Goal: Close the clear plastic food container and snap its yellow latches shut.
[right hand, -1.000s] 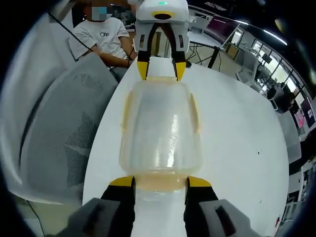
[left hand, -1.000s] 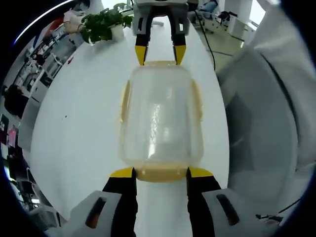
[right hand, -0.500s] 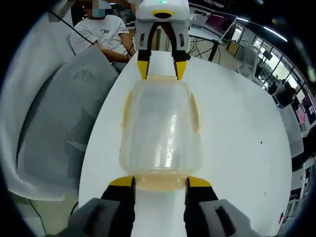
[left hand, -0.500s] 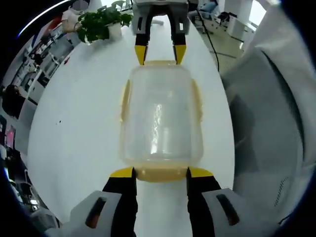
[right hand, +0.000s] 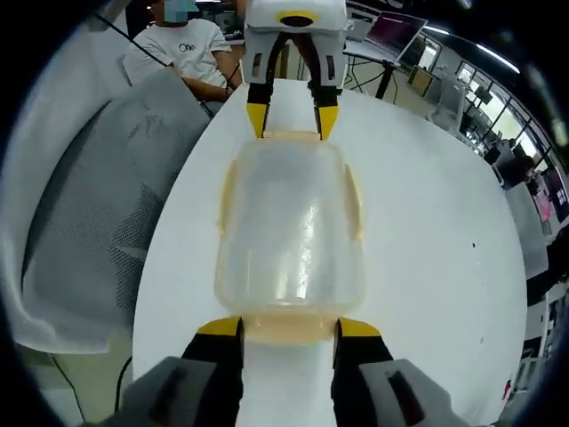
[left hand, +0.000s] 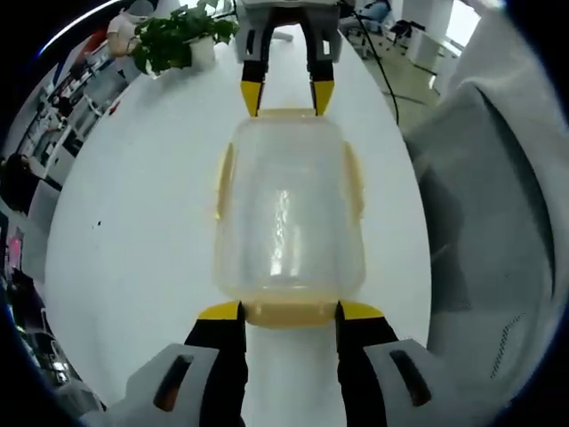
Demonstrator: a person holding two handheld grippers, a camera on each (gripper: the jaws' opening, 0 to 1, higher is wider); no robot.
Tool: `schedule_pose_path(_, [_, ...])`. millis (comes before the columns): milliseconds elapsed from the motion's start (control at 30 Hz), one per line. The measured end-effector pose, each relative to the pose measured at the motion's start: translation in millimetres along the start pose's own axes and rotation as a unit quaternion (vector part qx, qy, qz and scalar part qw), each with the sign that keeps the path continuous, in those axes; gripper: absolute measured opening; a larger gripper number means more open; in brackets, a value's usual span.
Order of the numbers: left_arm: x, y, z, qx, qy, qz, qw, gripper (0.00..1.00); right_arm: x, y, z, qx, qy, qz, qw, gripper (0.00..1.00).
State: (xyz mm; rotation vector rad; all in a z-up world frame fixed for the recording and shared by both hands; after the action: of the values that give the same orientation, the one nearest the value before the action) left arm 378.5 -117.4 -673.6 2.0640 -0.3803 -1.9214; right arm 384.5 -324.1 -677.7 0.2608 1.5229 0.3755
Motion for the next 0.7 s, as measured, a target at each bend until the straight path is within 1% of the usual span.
schedule_pose_path(267, [3.4,-6.5,-0.8,-0.001,-0.005,-0.006,1.0000,0.37,5.6,1.9,0.2,0.002,0.006,0.005,1.0000,0.37])
schedule_pose_path(700, [11.5,-6.0,-2.1,0.000,-0.014,-0.012,0.9998,0.37,9.5,-2.7,2.6,0.007,0.011,0.002,0.9999,0.37])
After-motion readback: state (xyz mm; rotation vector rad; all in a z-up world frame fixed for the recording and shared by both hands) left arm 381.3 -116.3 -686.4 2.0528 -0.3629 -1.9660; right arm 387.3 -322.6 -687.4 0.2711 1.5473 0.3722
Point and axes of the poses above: the point that each gripper's makers call its tool centre point, and the gripper's own axes: x roughly forward along the fingers, z roughly to its right, y roughly out of its top, the point moved 6 cm from there along -x, roughly backward along the fingers, and after that the axes turned 2 degrees about x, right-handed, at the moved point
